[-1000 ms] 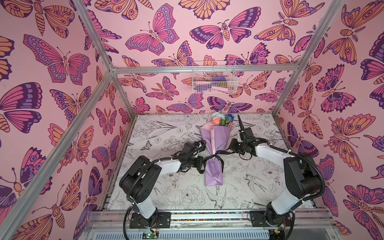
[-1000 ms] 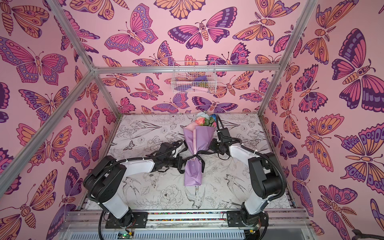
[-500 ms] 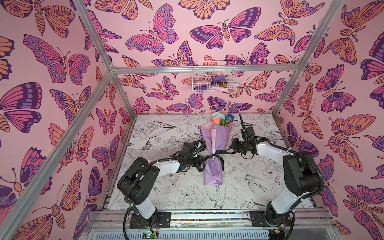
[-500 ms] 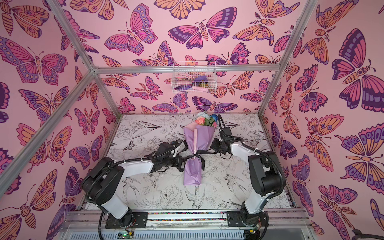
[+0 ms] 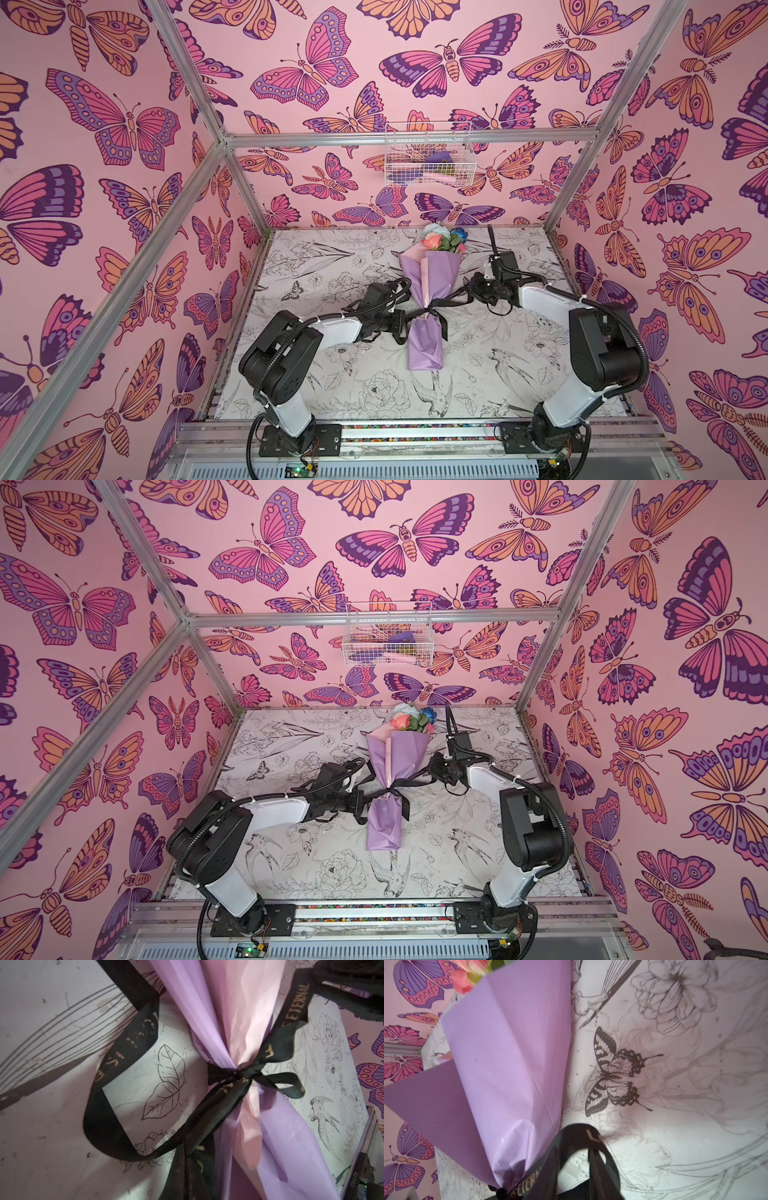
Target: Tie the bouquet of fake flowers
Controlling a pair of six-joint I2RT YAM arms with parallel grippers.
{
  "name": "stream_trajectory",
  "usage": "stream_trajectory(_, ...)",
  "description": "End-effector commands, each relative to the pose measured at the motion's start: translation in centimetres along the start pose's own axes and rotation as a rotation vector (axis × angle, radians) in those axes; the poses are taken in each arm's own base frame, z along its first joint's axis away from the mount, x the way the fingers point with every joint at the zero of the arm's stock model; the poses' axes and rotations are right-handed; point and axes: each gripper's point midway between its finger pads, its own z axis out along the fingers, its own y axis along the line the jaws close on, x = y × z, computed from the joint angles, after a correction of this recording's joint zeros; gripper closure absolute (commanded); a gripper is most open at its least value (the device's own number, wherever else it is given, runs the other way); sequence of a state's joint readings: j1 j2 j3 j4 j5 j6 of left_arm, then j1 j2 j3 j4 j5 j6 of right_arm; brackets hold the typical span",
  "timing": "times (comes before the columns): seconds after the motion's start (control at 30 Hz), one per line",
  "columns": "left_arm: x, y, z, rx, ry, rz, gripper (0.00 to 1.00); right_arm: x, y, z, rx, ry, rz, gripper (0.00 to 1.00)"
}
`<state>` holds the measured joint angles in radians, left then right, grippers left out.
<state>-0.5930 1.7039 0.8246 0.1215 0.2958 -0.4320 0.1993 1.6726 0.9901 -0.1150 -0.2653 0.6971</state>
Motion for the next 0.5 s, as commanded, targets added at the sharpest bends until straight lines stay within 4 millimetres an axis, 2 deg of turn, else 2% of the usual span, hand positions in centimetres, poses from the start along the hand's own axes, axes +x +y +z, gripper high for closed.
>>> stream_trajectory(0.0, 0.4, -0.3, 0.1, 0.030, 0.027, -0.011, 1.00, -0.2, 1.2, -2.3, -0.050, -0.035, -0.015, 0.63)
stream_trajectory(0.13, 0.6, -0.6, 0.2, 0.047, 0.036, -0.015, 1.00, 1.4, 2.1, -4.4, -0.071, -0.037, -0.048, 0.62)
stream_trajectory(0.23, 0.6, -0.7, 0.3, 0.054, 0.038, -0.016, 1.00, 3.9, 3.2, -5.1, -0.064, -0.005, -0.126, 0.62)
stream_trajectory(0.37, 0.6, -0.7, 0.2, 0.056, 0.033, -0.017, 1.00, 7.6, 5.2, -5.1, -0.025, 0.039, -0.284, 0.60)
stream_trajectory(0.47, 0.5, -0.8, 0.2, 0.058, 0.032, -0.019, 1.00, 9.5, 6.4, -4.2, -0.014, 0.088, -0.363, 0.58)
